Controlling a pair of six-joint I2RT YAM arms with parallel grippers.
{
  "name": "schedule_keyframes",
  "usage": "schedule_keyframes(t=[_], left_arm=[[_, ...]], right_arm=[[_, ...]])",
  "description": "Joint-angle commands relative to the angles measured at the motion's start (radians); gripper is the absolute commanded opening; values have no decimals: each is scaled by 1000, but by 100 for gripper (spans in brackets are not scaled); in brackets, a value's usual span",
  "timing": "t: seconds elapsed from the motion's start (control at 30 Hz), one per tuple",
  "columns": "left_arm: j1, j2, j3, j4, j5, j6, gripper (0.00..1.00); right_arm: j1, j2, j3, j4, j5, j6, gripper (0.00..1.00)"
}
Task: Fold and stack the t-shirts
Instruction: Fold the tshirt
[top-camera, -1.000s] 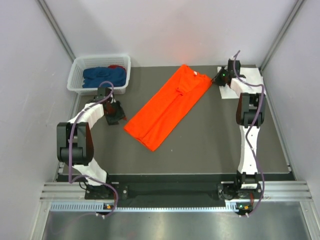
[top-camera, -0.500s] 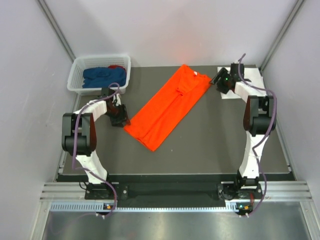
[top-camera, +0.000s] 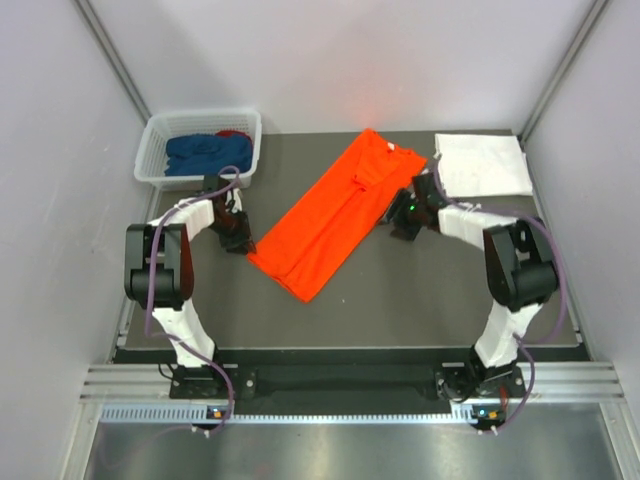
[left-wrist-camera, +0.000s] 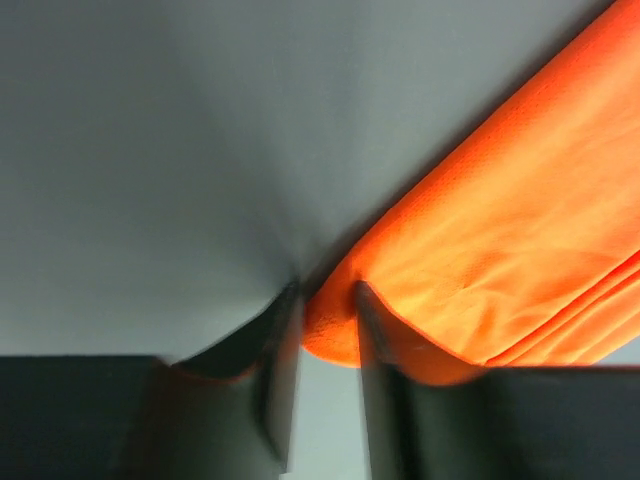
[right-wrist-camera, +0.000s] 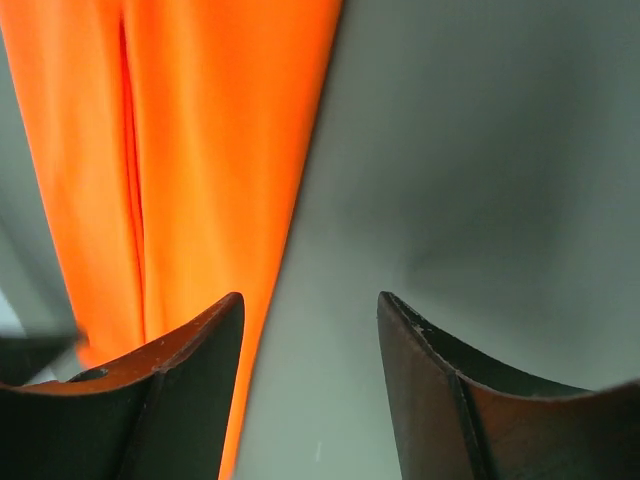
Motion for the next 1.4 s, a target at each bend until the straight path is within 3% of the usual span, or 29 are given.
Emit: schedule_keyframes(t=[0.0,0.03,0.07,0.17,0.43,0.67,1.37], left_arm=[[2,8,-7,-34,-11,15,29],[2,7,-7,-33,-13,12,24],[2,8,-7,-39,-11,10,11],[2,4,-10,-51,6,10,0],[2,1,-25,-52,15,4,0],[2,5,-25,-56,15,-2,0],[2,28,-24,-66,40,-16,0]], right_arm=[[142,-170,-135,64,34,141,55],[205,-202,-158,69,45,197,54],[233,-213,-187,74,64,219,54],[343,-250,-213,51,123,306,54],[619,-273,-224,0,279,559,55],[747,-202,-181,-43,333,682,50],[801,-61,-75,-118,379,745,46]])
